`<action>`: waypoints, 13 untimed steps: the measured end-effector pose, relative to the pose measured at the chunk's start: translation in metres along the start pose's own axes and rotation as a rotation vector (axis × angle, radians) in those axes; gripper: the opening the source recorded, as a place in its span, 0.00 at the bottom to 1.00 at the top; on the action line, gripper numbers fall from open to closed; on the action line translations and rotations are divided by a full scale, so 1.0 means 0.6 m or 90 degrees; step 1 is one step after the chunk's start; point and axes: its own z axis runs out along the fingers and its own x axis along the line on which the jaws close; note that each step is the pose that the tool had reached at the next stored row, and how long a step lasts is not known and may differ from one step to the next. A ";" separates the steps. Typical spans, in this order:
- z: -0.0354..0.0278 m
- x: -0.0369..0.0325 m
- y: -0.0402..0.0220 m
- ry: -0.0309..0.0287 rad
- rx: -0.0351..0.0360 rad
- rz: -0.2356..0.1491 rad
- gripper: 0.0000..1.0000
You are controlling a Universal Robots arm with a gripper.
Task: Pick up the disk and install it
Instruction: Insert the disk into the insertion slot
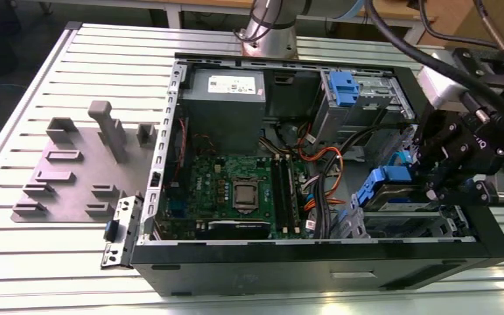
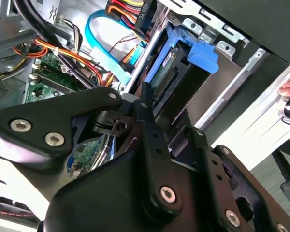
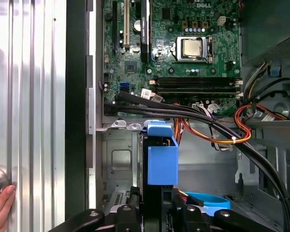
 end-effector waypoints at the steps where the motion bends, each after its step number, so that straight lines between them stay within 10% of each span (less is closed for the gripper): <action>1: 0.003 0.000 0.000 0.0003 0.0000 0.000 0.35; 13: 0.018 0.001 -0.001 0.0039 -0.0004 0.000 0.36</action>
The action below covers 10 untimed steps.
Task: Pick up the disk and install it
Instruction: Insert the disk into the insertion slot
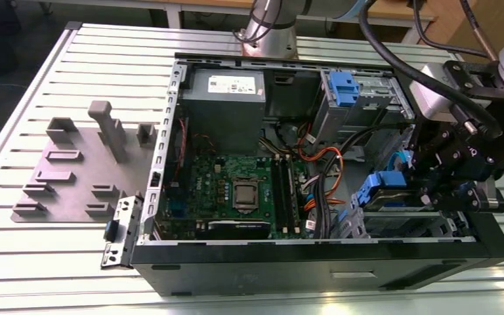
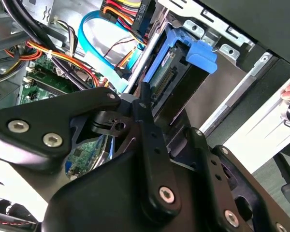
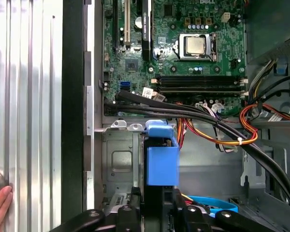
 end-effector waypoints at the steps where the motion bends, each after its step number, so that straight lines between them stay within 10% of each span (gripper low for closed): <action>1: 0.000 0.000 0.000 -0.0001 0.0000 0.000 0.36; 10: 0.006 0.000 0.002 -0.0031 0.0072 -0.001 0.42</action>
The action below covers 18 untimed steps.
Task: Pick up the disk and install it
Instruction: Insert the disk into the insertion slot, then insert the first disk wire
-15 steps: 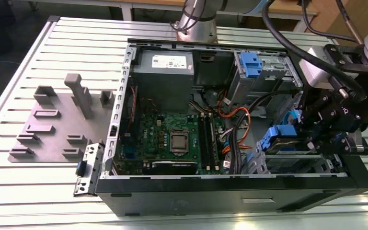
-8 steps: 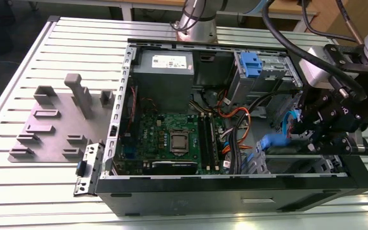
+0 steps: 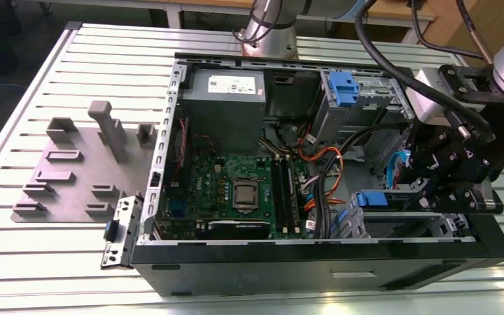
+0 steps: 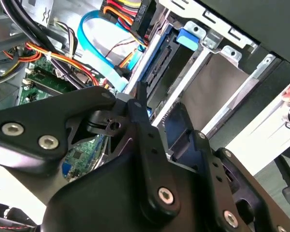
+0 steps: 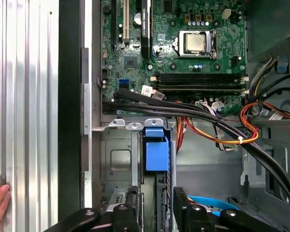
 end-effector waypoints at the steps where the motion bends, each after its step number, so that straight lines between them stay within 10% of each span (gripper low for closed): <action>1: 0.000 0.000 0.000 0.0000 0.0000 0.000 0.42; 18: 0.004 0.000 0.002 -0.0050 0.0069 0.000 0.42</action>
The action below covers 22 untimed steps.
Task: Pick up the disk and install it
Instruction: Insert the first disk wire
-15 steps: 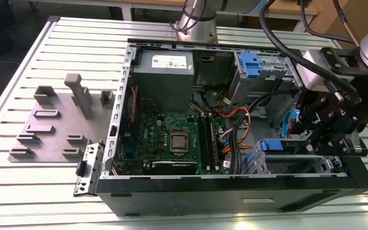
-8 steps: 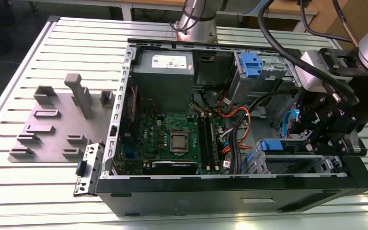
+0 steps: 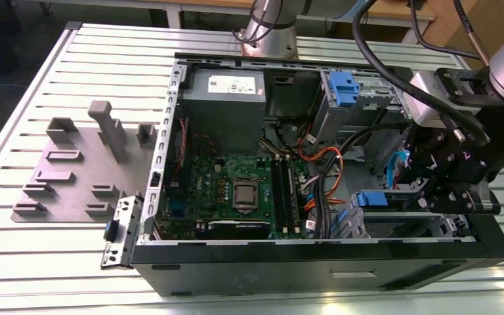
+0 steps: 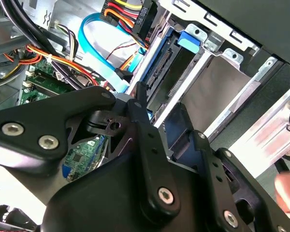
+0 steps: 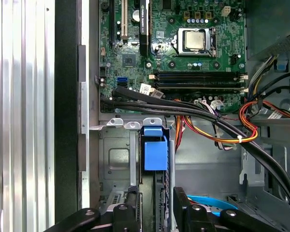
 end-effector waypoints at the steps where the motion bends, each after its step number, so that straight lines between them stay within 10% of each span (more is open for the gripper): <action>1: 0.000 0.000 0.000 0.0000 0.0000 0.000 0.42; 11: 0.000 0.000 0.000 0.0000 0.0000 0.000 0.42; 22: -0.041 -0.001 0.001 -0.0002 0.0000 0.000 0.42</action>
